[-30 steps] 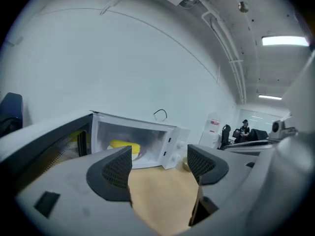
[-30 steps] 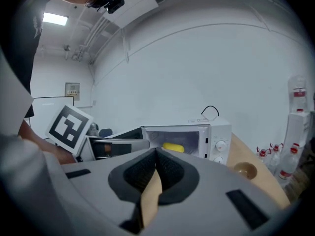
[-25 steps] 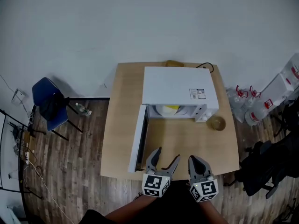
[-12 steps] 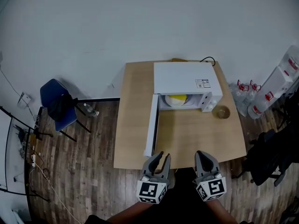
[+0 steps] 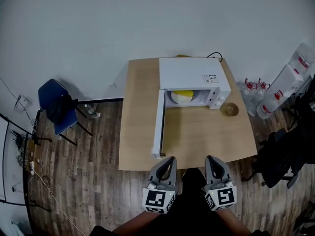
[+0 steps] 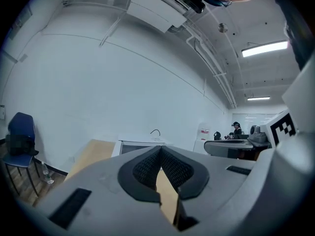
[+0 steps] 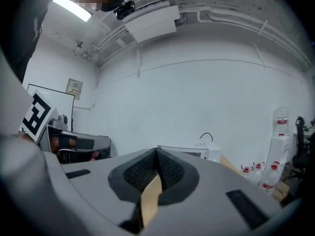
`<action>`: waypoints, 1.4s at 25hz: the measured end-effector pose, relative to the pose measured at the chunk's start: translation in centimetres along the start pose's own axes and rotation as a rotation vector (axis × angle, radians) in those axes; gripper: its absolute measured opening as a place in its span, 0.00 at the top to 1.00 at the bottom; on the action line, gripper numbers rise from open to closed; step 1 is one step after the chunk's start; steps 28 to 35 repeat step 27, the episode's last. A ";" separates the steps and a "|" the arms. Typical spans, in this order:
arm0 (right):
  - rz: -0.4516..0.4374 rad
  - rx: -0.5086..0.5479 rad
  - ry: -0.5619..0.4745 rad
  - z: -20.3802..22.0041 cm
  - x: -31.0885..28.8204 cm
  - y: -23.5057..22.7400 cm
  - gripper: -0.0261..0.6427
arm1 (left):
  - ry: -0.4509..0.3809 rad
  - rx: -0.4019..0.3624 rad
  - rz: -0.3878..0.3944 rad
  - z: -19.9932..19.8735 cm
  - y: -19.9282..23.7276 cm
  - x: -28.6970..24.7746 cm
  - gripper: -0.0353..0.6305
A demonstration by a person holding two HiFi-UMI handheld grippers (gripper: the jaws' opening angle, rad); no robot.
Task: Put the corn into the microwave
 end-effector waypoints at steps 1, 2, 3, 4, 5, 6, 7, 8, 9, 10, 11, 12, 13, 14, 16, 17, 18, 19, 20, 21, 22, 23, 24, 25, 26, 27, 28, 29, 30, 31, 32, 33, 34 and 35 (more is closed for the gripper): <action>0.016 0.006 -0.007 -0.1 0.2 -0.2 0.87 | 0.000 -0.002 -0.001 0.1 0.0 0.1 0.93; 0.026 0.012 -0.013 -0.3 0.3 -0.3 0.87 | -0.003 -0.004 -0.002 0.1 0.0 0.2 0.93; 0.030 0.017 -0.015 -0.3 0.3 -0.4 0.87 | -0.006 -0.005 -0.003 0.2 0.0 0.2 0.93; 0.030 0.021 -0.013 -0.3 0.2 -0.5 0.87 | -0.008 -0.006 -0.004 0.2 0.1 0.2 0.93; 0.028 0.023 -0.010 -0.2 0.1 -0.4 0.87 | -0.008 -0.002 -0.004 0.3 0.2 0.3 0.93; 0.027 0.024 -0.007 0.0 0.1 -0.4 0.87 | -0.006 0.007 -0.006 0.4 0.3 0.3 0.93; 0.026 0.024 -0.005 0.1 0.1 -0.4 0.87 | -0.005 0.017 -0.010 0.6 0.4 0.2 0.93; 0.026 0.022 -0.003 0.2 0.1 -0.4 0.87 | -0.004 0.022 -0.013 0.6 0.5 0.2 0.93; 0.026 0.022 -0.001 0.3 0.1 -0.5 0.87 | -0.004 0.024 -0.015 0.6 0.6 0.0 0.93; 0.025 0.023 0.002 0.3 0.0 -0.7 0.87 | -0.005 0.027 -0.015 0.6 0.8 -0.2 0.93; 0.025 0.023 0.004 0.3 -0.1 -0.9 0.87 | -0.007 0.030 -0.015 0.6 0.9 -0.5 0.93; 0.027 0.022 0.006 0.3 -0.2 -1.1 0.87 | -0.008 0.027 -0.015 0.5 1.0 -0.8 0.93; 0.029 0.021 0.008 0.3 -0.3 -1.4 0.87 | -0.007 0.018 -0.015 0.4 1.1 -1.2 0.93; 0.031 0.020 0.010 0.4 -0.4 -1.7 0.87 | -0.005 0.008 -0.014 0.4 1.1 -1.6 0.93; 0.035 0.014 0.017 0.5 -0.6 -2.3 0.87 | 0.001 -0.007 -0.009 0.4 1.2 -2.4 0.93; 0.038 0.010 0.020 0.4 -0.7 -2.6 0.87 | 0.003 -0.010 -0.006 0.3 1.2 -2.8 0.93; 0.039 0.009 0.020 0.4 -0.7 -2.7 0.87 | 0.005 -0.013 -0.003 0.3 1.2 -3.1 0.93; 0.038 0.011 0.018 0.4 -0.8 -2.7 0.87 | 0.005 -0.014 0.000 0.2 1.2 -3.4 0.93; 0.037 0.014 0.016 0.3 -0.8 -2.6 0.87 | 0.005 -0.014 0.005 0.2 1.2 -3.6 0.93; 0.037 0.016 0.013 0.3 -0.8 -2.5 0.87 | 0.006 -0.015 0.010 0.2 1.2 -3.8 0.93; 0.038 0.018 0.012 0.4 -0.8 -2.3 0.87 | 0.007 -0.015 0.015 0.3 1.2 -3.9 0.93; 0.040 0.018 0.011 0.4 -0.8 -2.1 0.87 | 0.011 -0.017 0.019 0.4 1.2 -4.0 0.93; 0.042 0.019 0.012 0.5 -0.9 -2.0 0.87 | 0.017 -0.021 0.021 0.6 1.3 -4.2 0.93; 0.044 0.021 0.013 0.6 -0.9 -2.0 0.87 | 0.024 -0.026 0.021 0.8 1.4 -4.3 0.93; 0.047 0.022 0.014 0.7 -1.0 -2.0 0.87 | 0.030 -0.031 0.021 1.0 1.4 -4.5 0.93; 0.050 0.023 0.015 0.9 -1.1 -2.0 0.87 | 0.036 -0.036 0.020 1.3 1.5 -4.6 0.93; 0.050 0.023 0.015 0.9 -1.1 -2.0 0.87 | 0.036 -0.036 0.020 1.3 1.5 -4.6 0.93; 0.050 0.023 0.015 0.9 -1.1 -2.0 0.87 | 0.036 -0.036 0.020 1.3 1.5 -4.6 0.93; 0.050 0.023 0.015 0.9 -1.1 -2.0 0.87 | 0.036 -0.036 0.020 1.3 1.5 -4.6 0.93; 0.050 0.023 0.015 0.9 -1.1 -2.0 0.87 | 0.036 -0.036 0.020 1.3 1.5 -4.6 0.93; 0.050 0.023 0.015 0.9 -1.1 -2.0 0.87 | 0.036 -0.036 0.020 1.3 1.5 -4.6 0.93; 0.050 0.023 0.015 0.9 -1.1 -2.0 0.87 | 0.036 -0.036 0.020 1.3 1.5 -4.6 0.93; 0.050 0.023 0.015 0.9 -1.1 -2.0 0.87 | 0.036 -0.036 0.020 1.3 1.5 -4.6 0.93; 0.050 0.023 0.015 0.9 -1.1 -2.0 0.87 | 0.036 -0.036 0.020 1.3 1.5 -4.6 0.93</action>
Point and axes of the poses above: the fingertips, and each gripper's own axes: x backward along the fingers, y to its left, z out of its underside, the point moved 6 cm from there along x, backward along the fingers, and after that the axes turned 5 degrees about -y, right-handed, at the moved point
